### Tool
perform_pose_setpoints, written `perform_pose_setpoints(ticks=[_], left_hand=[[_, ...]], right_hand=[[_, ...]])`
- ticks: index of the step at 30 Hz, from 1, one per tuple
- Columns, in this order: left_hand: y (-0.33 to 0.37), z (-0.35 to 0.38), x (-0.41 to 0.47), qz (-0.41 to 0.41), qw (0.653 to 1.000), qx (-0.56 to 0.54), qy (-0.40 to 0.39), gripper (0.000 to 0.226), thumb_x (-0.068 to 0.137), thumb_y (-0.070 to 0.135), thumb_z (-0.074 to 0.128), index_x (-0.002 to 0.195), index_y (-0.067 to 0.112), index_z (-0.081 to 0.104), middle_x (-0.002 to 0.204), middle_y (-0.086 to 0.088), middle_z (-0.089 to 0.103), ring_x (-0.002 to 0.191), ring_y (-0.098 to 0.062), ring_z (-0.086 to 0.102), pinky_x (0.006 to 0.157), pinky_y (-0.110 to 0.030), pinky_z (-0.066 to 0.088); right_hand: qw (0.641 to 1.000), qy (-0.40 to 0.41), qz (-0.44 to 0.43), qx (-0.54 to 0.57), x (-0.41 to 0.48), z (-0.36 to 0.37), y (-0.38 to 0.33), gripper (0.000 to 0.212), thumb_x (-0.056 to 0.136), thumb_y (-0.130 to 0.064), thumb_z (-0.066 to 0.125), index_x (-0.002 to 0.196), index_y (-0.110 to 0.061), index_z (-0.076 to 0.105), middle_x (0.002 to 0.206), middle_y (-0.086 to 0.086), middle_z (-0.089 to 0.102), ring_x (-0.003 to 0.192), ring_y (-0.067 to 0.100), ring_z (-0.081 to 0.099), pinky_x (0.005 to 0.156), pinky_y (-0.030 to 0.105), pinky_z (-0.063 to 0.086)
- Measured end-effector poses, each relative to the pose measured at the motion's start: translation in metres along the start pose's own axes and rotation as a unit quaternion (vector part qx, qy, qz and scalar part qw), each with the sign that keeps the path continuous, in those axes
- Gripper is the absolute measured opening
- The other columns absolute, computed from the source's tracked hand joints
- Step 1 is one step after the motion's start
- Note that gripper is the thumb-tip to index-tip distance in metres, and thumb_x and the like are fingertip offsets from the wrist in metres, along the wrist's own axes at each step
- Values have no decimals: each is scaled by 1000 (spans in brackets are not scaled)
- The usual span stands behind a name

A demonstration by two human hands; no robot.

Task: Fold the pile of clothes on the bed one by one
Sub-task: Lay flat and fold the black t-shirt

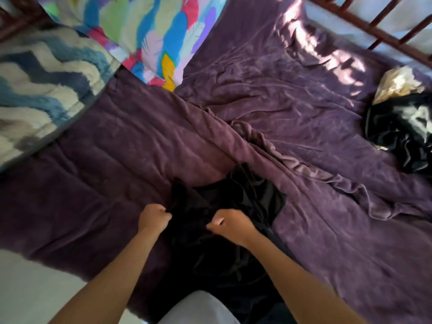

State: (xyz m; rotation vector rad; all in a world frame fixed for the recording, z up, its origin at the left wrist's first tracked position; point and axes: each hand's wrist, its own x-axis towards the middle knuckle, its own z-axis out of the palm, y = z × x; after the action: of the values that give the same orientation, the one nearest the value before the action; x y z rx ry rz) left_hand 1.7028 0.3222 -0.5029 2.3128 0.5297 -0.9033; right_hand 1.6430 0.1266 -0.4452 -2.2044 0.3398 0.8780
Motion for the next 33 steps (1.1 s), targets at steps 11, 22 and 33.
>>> perform_pose_setpoints(ticks=[11,22,33], left_hand=[[-26,-61,-5,-1,990,59,128,29,86,4,53,112,9,66,113,-17,62,102,-37,58,86,-41,47],[55,0,19,-13,983,180,36,41,91,37,51,126,16,48,128,-9,53,120,-29,46,99,-46,30],[126,-76,-33,324,932,-124,101,20,84,3,61,102,2,69,102,-14,69,96,-29,62,81,-30,44]], right_hand=[[924,46,22,-379,69,-37,38,93,86,-29,61,149,-31,-7,158,2,-13,143,29,11,111,46,20],[922,146,175,-313,23,-48,65,57,88,-29,56,139,-23,31,130,4,48,119,27,46,95,39,36],[840,421,318,-125,-130,-111,92,30,79,-20,61,109,-15,61,114,11,60,109,33,51,87,39,34]])
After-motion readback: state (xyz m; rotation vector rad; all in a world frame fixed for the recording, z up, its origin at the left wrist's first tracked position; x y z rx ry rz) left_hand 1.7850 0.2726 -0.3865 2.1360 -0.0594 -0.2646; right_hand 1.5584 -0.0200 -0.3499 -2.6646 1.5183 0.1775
